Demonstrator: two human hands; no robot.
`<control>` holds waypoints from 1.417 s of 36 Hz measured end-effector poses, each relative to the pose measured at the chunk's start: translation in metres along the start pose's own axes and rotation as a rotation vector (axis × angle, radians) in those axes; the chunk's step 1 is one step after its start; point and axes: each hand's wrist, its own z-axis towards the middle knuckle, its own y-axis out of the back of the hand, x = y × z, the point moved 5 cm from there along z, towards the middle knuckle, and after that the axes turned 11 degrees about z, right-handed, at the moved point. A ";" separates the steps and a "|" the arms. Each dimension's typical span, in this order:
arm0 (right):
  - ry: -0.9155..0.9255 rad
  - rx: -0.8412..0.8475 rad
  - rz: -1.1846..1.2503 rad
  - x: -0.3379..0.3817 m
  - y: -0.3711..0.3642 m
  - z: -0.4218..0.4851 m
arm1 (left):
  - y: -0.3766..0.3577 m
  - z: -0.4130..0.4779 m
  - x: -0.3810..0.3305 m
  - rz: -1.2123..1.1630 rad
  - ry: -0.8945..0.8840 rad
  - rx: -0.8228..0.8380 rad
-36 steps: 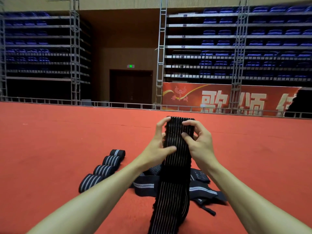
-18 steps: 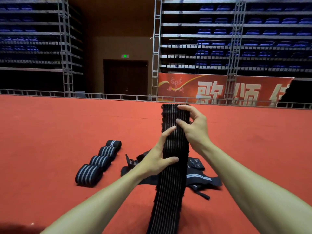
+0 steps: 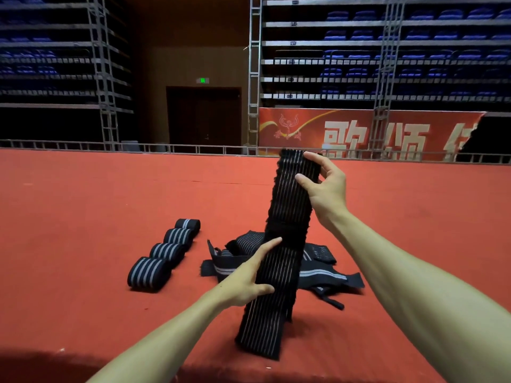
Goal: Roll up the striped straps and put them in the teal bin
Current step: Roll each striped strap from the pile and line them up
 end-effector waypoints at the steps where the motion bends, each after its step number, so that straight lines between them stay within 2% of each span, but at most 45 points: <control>1: -0.010 0.019 0.003 -0.001 0.000 -0.001 | 0.000 -0.001 0.002 -0.008 0.014 -0.010; 7: -0.024 0.067 0.010 -0.006 -0.002 -0.001 | 0.005 -0.001 0.003 -0.058 0.068 -0.028; 19: -0.035 0.025 -0.097 -0.035 -0.010 0.010 | -0.001 -0.011 0.006 -0.406 0.255 -0.045; 32: -0.123 0.132 -0.182 -0.107 -0.016 -0.025 | -0.049 -0.020 0.061 0.065 0.354 -0.016; 37: -0.147 0.096 -0.172 -0.117 -0.010 -0.032 | -0.043 -0.025 0.065 0.118 0.376 -0.067; 42: -0.172 0.062 -0.168 -0.131 -0.005 -0.039 | -0.047 -0.036 0.065 0.203 0.355 -0.014; 51: -0.195 0.073 -0.154 -0.136 -0.004 -0.052 | -0.050 -0.044 0.073 0.177 0.406 -0.036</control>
